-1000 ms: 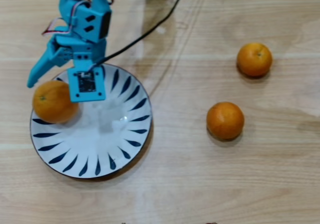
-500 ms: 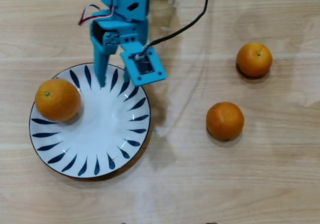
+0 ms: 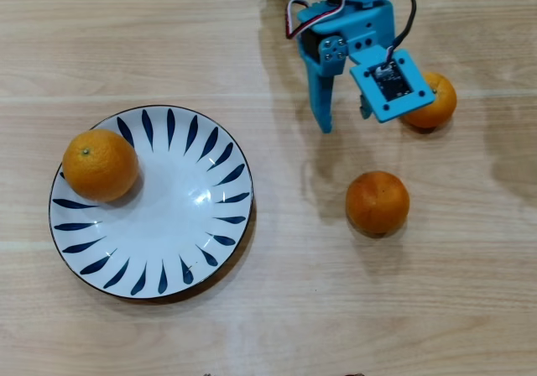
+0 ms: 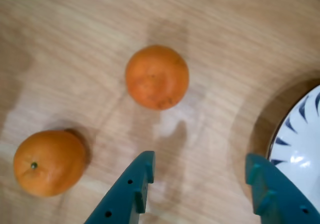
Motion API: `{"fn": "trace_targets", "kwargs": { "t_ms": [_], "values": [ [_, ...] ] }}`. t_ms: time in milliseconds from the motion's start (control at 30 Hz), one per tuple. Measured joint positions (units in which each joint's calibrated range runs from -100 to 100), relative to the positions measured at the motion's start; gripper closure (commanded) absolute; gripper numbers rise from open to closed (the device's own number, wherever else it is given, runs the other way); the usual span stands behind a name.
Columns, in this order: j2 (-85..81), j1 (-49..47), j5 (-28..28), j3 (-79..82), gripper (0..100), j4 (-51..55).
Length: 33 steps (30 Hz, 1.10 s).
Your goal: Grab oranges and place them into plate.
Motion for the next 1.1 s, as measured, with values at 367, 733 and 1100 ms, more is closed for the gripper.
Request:
{"fn": "trace_targets", "kwargs": {
  "t_ms": [367,733,1100],
  "values": [
    [-5.25,-4.64,-0.73,35.33,73,-47.63],
    [-7.19,-5.15,-0.94,51.88,64,-70.63],
    [-1.52,-8.27,-0.94,47.90,58,-71.06]
  ]
}}
